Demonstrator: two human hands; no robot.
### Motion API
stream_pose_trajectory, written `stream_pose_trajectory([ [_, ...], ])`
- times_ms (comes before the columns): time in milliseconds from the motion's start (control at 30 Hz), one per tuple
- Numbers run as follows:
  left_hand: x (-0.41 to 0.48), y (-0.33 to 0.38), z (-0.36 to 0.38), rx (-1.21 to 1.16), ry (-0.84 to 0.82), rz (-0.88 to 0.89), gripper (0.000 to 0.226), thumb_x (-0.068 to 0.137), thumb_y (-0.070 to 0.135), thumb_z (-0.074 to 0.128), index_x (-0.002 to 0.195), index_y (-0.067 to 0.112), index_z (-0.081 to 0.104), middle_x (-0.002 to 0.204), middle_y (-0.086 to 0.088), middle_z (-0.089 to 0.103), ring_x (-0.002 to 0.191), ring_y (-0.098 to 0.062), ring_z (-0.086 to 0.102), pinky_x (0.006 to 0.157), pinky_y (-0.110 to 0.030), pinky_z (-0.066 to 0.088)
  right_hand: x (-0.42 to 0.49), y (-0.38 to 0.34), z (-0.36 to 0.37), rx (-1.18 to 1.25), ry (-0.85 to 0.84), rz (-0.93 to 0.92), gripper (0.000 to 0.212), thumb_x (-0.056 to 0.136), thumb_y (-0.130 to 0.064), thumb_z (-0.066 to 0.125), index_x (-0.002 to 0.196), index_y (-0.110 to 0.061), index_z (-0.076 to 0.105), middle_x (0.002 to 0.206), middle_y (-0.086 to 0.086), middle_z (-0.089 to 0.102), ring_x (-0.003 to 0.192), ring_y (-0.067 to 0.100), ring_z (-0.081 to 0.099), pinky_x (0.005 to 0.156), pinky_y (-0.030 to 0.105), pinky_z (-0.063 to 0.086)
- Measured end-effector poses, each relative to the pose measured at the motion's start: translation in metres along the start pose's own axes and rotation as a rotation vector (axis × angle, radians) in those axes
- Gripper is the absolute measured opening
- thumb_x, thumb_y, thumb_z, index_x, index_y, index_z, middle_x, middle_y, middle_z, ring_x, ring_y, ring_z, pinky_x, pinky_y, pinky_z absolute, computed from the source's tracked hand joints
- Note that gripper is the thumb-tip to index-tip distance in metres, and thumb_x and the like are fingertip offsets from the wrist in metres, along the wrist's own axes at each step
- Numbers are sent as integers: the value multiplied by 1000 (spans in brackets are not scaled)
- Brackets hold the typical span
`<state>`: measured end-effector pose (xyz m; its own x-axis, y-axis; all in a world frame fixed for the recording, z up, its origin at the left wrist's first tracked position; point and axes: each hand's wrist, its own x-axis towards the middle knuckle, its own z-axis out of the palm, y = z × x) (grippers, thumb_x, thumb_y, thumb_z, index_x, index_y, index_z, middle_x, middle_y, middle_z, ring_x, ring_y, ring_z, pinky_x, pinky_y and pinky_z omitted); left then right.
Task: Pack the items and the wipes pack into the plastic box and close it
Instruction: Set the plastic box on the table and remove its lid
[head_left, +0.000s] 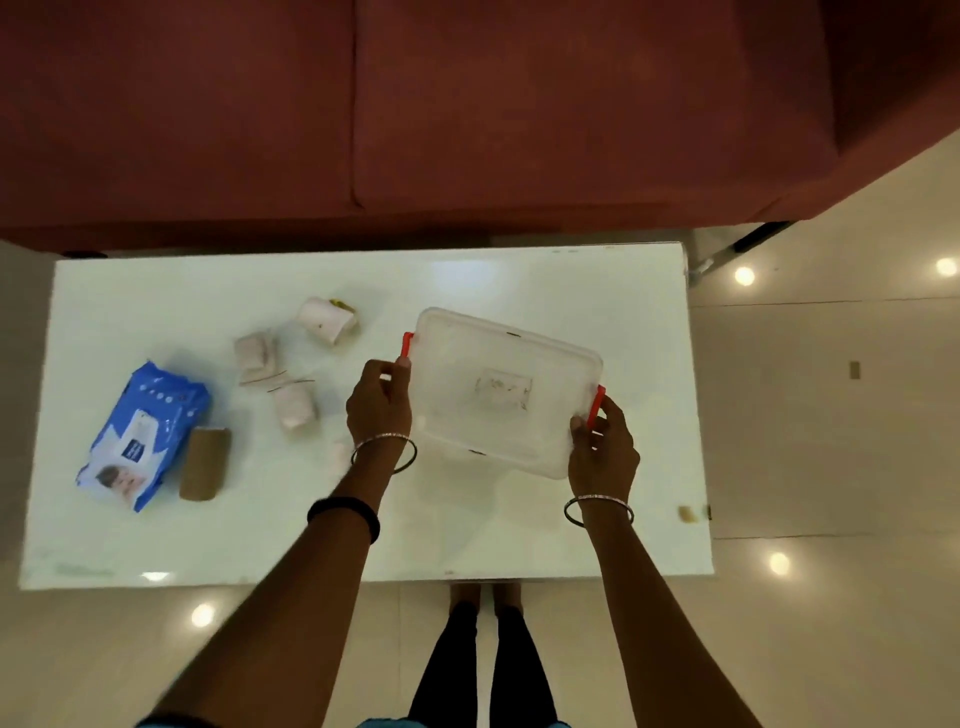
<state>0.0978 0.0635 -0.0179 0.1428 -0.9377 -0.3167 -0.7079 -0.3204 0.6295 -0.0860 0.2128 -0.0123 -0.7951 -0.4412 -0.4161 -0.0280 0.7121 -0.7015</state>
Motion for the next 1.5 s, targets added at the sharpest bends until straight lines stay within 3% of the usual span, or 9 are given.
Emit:
stream_pose_trajectory([
  [333, -4, -74, -36, -80, 158, -119, 33, 94, 42, 51, 93, 12, 65, 67, 5, 59, 64, -18, 53, 56, -24, 35, -4, -1, 54, -59, -146, -210, 40, 92, -19, 62, 132, -22, 58, 92, -10, 62, 75, 14, 62, 77, 26, 47],
  [433, 1, -81, -35, -95, 144, -109, 34, 94, 43, 51, 92, 12, 65, 66, 7, 57, 62, -16, 52, 53, -12, 34, 2, 0, 59, -82, -142, -255, 39, 93, -20, 62, 132, -20, 58, 94, -11, 62, 75, 13, 62, 76, 25, 45],
  [567, 12, -90, -34, -78, 136, -81, 40, 92, 49, 53, 86, 11, 65, 69, 0, 64, 61, -16, 55, 55, -21, 35, 8, 4, 66, -95, -130, -280, 36, 94, -22, 60, 130, -20, 60, 98, -7, 67, 72, 10, 60, 72, 21, 45],
  [700, 17, -95, -32, 2, 198, -42, 42, 86, 55, 58, 81, 14, 65, 63, 4, 62, 57, -16, 55, 50, -21, 32, 10, 11, 68, -140, -80, -388, 33, 100, -27, 50, 131, -22, 61, 100, 2, 74, 70, 12, 62, 66, 0, 40],
  [900, 12, -93, -22, 93, 280, 4, 41, 94, 49, 46, 81, 13, 59, 60, 5, 53, 55, -23, 49, 52, -26, 29, 12, 14, 76, -313, 33, -502, 33, 101, -16, 44, 130, -12, 61, 83, 13, 74, 67, 33, 64, 62, 27, 40],
  [1133, 11, -83, -2, -3, 443, -106, 34, 99, 25, 46, 79, 3, 62, 65, -12, 63, 57, -20, 43, 53, -26, 23, 11, 11, 92, -332, 106, -357, 23, 101, -12, 36, 114, -5, 54, 64, 8, 59, 54, 28, 48, 58, 28, 29],
  [1300, 18, -91, 3, -215, 431, -180, 37, 100, 27, 46, 78, 2, 63, 68, -2, 57, 66, -18, 49, 56, -20, 25, 21, 17, 92, -215, 109, -262, 23, 100, -7, 35, 89, -2, 55, 56, -14, 40, 47, 13, 39, 50, 17, 26],
  [1400, 20, -95, 5, -349, 353, -303, 37, 97, 37, 48, 73, 11, 60, 61, 2, 51, 67, -16, 46, 61, -23, 31, 32, 26, 90, -94, -32, -79, 31, 102, -13, 35, 77, -11, 53, 62, -7, 45, 59, 19, 42, 63, 25, 30],
  [1500, 26, -98, 4, -517, 253, -445, 32, 94, 39, 53, 77, 14, 63, 68, -5, 53, 73, -18, 46, 69, -24, 38, 37, 26, 85, 175, -218, 183, 38, 101, -17, 40, 65, -18, 50, 63, 1, 46, 61, 18, 41, 58, 27, 38],
])
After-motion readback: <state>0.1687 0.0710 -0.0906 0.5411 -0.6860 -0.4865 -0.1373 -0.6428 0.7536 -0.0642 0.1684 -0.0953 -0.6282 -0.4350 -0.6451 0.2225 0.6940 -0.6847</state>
